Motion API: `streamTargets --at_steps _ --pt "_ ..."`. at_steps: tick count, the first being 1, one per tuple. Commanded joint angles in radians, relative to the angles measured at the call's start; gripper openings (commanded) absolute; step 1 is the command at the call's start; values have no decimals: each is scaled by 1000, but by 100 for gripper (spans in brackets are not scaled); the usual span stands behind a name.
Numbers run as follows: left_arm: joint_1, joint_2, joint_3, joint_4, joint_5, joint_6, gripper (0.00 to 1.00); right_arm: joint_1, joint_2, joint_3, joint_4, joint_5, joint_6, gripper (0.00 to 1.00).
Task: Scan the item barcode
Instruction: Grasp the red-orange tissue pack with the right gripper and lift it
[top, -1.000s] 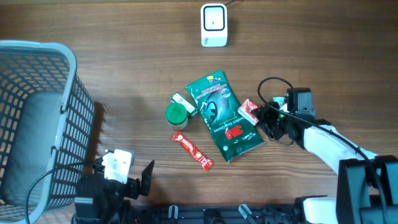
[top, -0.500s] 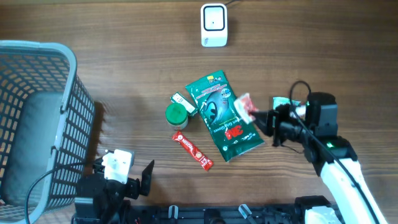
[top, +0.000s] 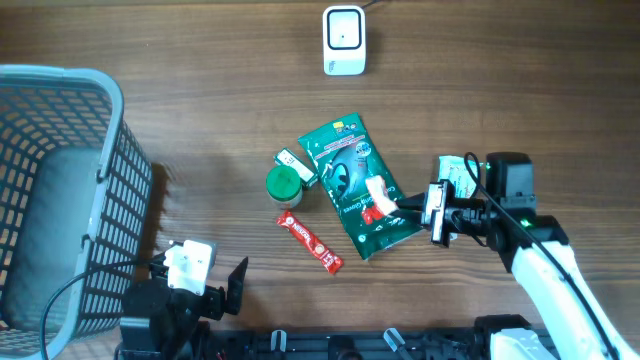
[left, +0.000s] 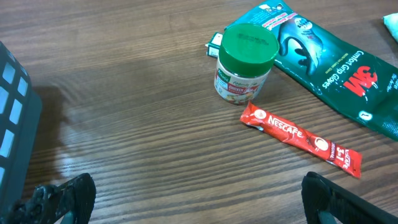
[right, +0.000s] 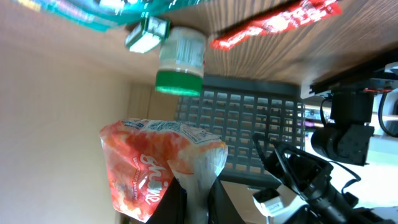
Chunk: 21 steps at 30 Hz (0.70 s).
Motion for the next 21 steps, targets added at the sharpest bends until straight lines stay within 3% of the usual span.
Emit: streamTargets --at_steps 1,3,10,16,21 --pt "3 -5 -2 3 9 -6 100 -4 105 -3 0 -130 21 4" --pt "3 -5 -2 3 9 -6 100 -4 180 -3 0 -270 21 4" --pt "3 -5 -2 3 9 -6 100 -85 264 -3 0 -422 18 4" --pt "3 -5 -2 3 9 -6 100 -320 286 -3 -179 -373 18 4" --pt "3 -5 -2 3 9 -6 100 -433 443 4 -249 -397 18 4"
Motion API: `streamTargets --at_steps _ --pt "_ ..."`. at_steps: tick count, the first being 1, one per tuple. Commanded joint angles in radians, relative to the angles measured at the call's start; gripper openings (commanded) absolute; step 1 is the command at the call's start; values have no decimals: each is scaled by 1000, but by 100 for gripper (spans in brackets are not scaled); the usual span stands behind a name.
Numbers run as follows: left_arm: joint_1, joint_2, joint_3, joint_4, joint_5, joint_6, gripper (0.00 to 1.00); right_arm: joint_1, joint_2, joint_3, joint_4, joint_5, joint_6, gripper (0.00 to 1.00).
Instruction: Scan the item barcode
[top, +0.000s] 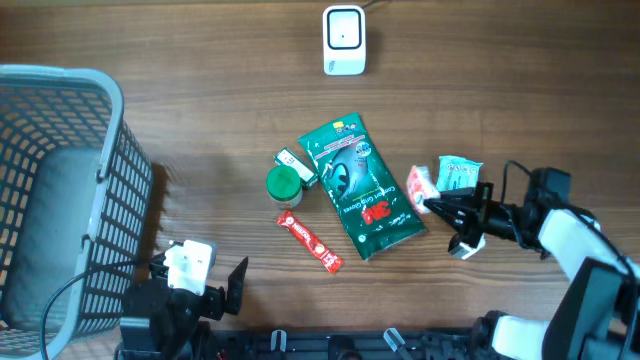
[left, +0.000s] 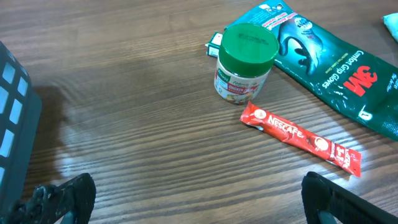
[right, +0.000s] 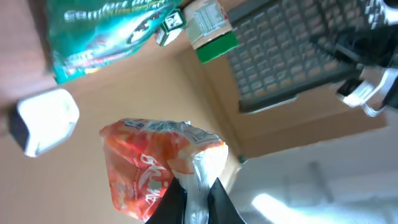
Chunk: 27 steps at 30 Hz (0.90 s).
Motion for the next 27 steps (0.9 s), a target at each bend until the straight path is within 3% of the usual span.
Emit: streamTargets --at_steps 1,5,9,12,14,17,27 --pt "3 -5 -2 3 9 -6 100 -19 116 3 -158 -37 15 4" --pt "3 -5 -2 4 9 -6 100 -7 136 3 -224 -86 16 4" --pt "3 -5 -2 4 9 -6 100 -7 136 3 -182 50 10 4" --pt "3 -5 -2 3 9 -6 100 -7 137 3 -187 -15 15 4" --pt "3 -5 -2 3 9 -6 99 -7 137 3 -273 -96 14 4" --pt "3 -5 -2 3 9 -6 100 -8 137 3 -532 -128 14 5" --pt "3 -5 -2 3 9 -6 100 -14 202 3 -555 -22 15 5"
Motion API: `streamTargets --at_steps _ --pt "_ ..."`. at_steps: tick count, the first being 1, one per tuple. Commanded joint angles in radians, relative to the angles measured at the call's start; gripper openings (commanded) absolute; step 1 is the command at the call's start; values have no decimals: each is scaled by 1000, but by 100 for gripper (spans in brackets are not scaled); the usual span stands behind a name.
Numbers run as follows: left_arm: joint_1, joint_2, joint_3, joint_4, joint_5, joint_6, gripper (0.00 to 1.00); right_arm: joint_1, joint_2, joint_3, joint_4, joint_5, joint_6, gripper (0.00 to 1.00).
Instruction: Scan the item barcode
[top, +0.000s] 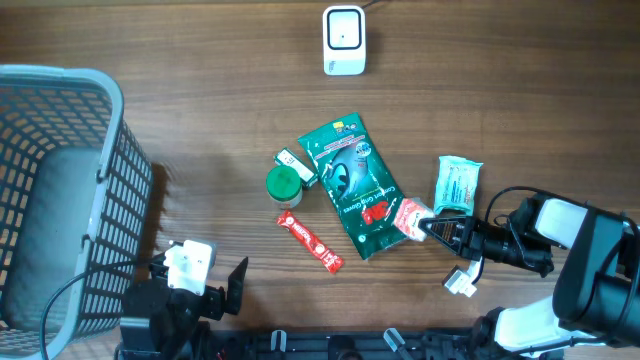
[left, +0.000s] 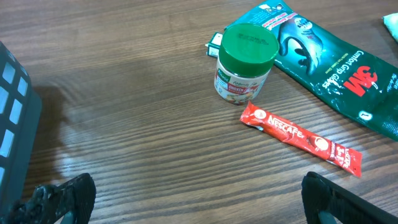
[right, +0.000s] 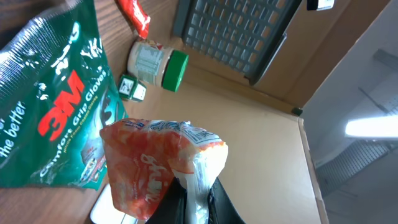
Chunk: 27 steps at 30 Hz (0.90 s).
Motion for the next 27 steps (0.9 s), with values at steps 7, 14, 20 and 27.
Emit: streamTargets --at_steps 7,14,20,27 --pt "3 -5 -2 3 9 -6 100 -3 13 0 -8 188 11 5" --pt "3 -5 -2 3 9 -6 100 -3 13 0 -46 345 -266 4" --pt "3 -5 -2 3 9 -6 100 -3 13 0 -243 268 -218 4" --pt "3 -5 -2 4 9 -6 100 -3 21 0 -270 75 14 4"
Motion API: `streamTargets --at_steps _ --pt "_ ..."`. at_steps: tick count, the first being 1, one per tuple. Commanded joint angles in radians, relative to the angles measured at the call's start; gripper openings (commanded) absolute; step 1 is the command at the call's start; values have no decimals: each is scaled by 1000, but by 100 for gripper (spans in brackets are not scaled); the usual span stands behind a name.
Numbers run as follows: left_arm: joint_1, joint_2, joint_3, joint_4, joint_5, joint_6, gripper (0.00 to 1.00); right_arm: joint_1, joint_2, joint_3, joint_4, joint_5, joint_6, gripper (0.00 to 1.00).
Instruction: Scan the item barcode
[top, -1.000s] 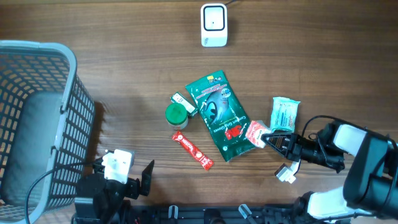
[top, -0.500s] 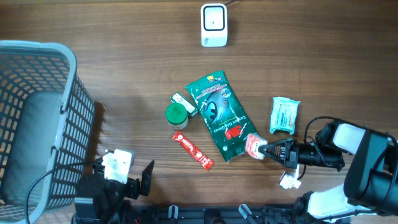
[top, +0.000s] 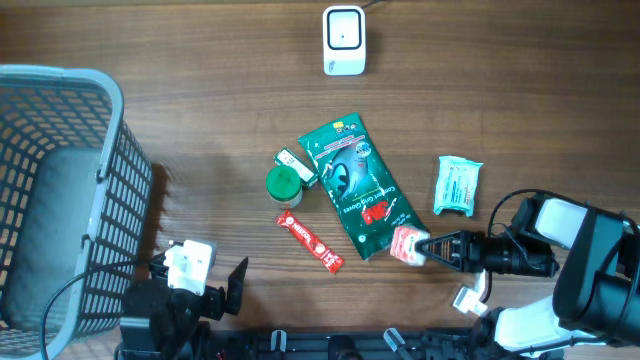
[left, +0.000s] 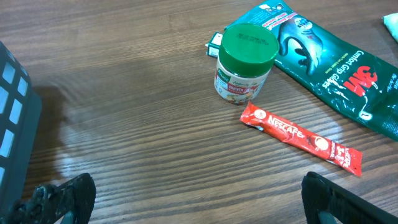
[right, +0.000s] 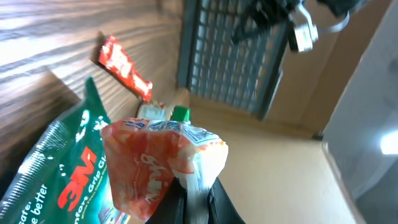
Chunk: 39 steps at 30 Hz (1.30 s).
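Observation:
My right gripper is shut on the edge of a small red-and-white snack packet, which fills the right wrist view. The packet hangs at the lower right corner of the green 3M glove bag. The white barcode scanner stands at the far middle of the table. My left gripper is open near the front left, its fingertips wide apart over bare wood.
A green-lidded jar and a small green box lie left of the glove bag. A red Nescafe stick lies in front of them. A teal tissue pack is at the right. A grey basket fills the left.
My right gripper has shifted slightly nearer the front edge with the packet and has rotated further. The left arm and the other items have not moved.
My right gripper held the packet over the glove bag's lower right part. Then it held it to the right of the bag, beside the tissue pack. Then it was back at the bag's corner, and now it is a little nearer the front, the wrist rotated each time.

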Motion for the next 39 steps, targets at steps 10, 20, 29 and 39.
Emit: streamTargets --at_steps 10,20,29,39 --pt "3 -5 -2 3 9 -5 100 -3 107 0 -29 -146 94 5" --pt "3 -5 -2 4 9 -6 100 -3 177 0 -29 -121 93 5" --pt "3 -5 -2 3 9 -6 100 -3 206 0 -27 -153 92 4" --pt "3 -5 -2 3 9 -6 100 -50 205 1 -27 -329 -420 26"
